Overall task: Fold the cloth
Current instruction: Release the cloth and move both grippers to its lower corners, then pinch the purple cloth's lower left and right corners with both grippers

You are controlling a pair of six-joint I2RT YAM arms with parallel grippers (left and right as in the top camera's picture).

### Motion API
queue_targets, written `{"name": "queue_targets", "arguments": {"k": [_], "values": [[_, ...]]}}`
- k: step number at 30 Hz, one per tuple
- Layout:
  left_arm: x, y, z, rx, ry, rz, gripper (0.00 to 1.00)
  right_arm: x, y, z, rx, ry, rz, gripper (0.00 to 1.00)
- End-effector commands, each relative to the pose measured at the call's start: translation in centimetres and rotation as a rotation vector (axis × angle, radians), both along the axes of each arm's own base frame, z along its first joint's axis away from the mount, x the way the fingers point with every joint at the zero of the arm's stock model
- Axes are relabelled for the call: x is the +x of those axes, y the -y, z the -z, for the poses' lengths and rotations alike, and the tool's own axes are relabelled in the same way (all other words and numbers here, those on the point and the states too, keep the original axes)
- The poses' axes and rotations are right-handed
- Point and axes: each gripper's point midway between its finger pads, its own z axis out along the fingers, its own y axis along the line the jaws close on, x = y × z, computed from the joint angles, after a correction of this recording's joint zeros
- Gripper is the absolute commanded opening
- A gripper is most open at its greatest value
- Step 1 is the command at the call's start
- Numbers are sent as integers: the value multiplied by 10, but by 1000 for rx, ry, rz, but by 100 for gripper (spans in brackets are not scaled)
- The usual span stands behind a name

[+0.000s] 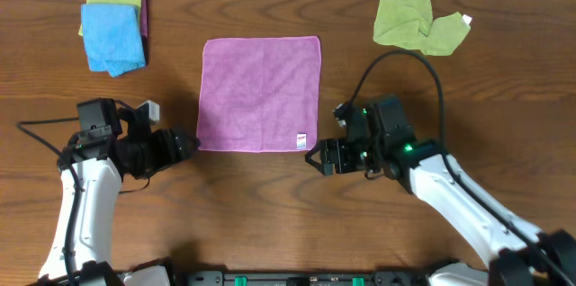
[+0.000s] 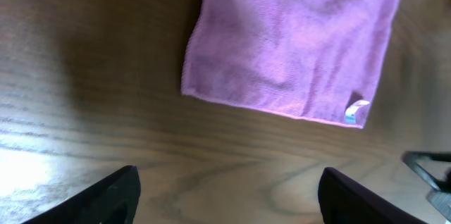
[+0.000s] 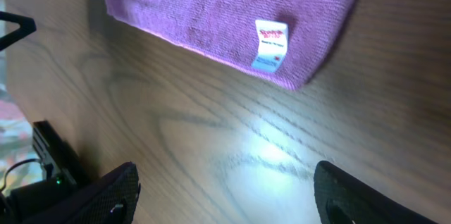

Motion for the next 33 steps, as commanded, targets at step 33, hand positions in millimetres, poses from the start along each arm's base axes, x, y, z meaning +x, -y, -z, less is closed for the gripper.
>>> {"name": "queue_targets", "arguments": {"k": [33], "values": [[33,22,77,-233,-144,-27,75,30,-10,71,133,-173,71,74]]}}
